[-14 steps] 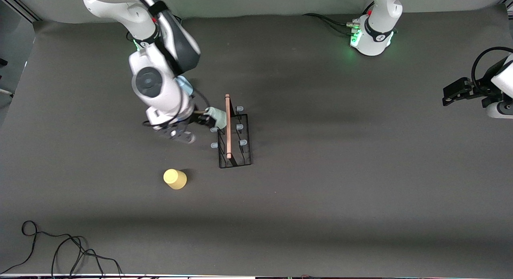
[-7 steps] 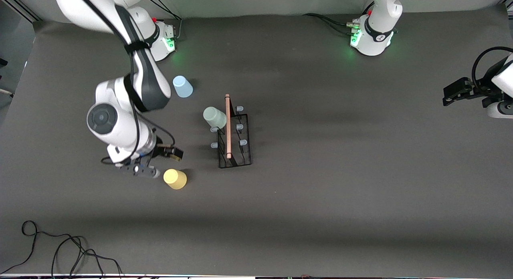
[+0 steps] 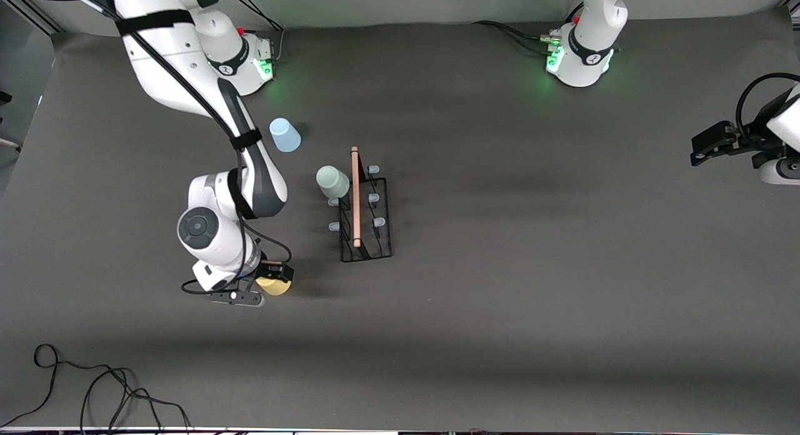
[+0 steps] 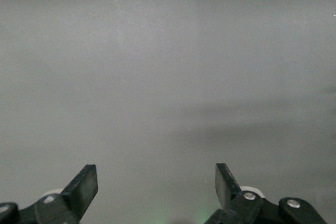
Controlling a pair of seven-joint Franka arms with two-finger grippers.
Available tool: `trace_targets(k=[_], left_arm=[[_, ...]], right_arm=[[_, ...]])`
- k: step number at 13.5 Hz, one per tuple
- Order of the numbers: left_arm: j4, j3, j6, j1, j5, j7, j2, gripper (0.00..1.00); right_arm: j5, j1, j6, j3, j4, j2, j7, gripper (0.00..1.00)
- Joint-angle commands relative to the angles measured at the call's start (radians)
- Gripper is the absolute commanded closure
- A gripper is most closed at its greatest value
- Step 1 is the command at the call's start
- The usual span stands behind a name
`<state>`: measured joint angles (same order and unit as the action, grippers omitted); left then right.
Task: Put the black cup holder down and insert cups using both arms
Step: 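Open the right gripper and move it to the yellow cup, then grasp the yellow cup with the right gripper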
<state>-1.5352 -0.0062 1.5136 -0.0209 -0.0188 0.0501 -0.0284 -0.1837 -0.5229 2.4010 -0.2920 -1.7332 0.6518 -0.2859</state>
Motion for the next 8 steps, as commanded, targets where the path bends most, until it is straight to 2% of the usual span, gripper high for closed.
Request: trace_targets(k=[1, 2, 3, 5, 8], left_arm=[[-0.011, 0.0, 0.011, -0.007, -0.012, -0.013, 0.018, 0.0], [-0.011, 0.0, 0.011, -0.007, -0.012, -0.013, 0.018, 0.0], [-0.011, 0.0, 0.013, -0.005, -0.012, -0.013, 0.018, 0.0], [-0.011, 0.0, 0.013, -0.007, -0.012, -0.013, 0.018, 0.0], [-0.011, 0.0, 0.013, -0.007, -0.013, -0.013, 0.016, 0.0]], right_arm=[[-0.028, 0.007, 0.03, 0.004, 0.027, 0.04, 0.039, 0.05], [-0.027, 0.007, 0.043, 0.005, 0.027, 0.043, 0.045, 0.44], [-0.027, 0.006, 0.037, 0.007, 0.029, 0.042, 0.054, 0.99], [-0.027, 0.006, -0.006, 0.005, 0.024, 0.008, 0.057, 1.0], [-0.028, 0.007, -0.175, -0.003, 0.034, -0.102, 0.05, 1.0]])
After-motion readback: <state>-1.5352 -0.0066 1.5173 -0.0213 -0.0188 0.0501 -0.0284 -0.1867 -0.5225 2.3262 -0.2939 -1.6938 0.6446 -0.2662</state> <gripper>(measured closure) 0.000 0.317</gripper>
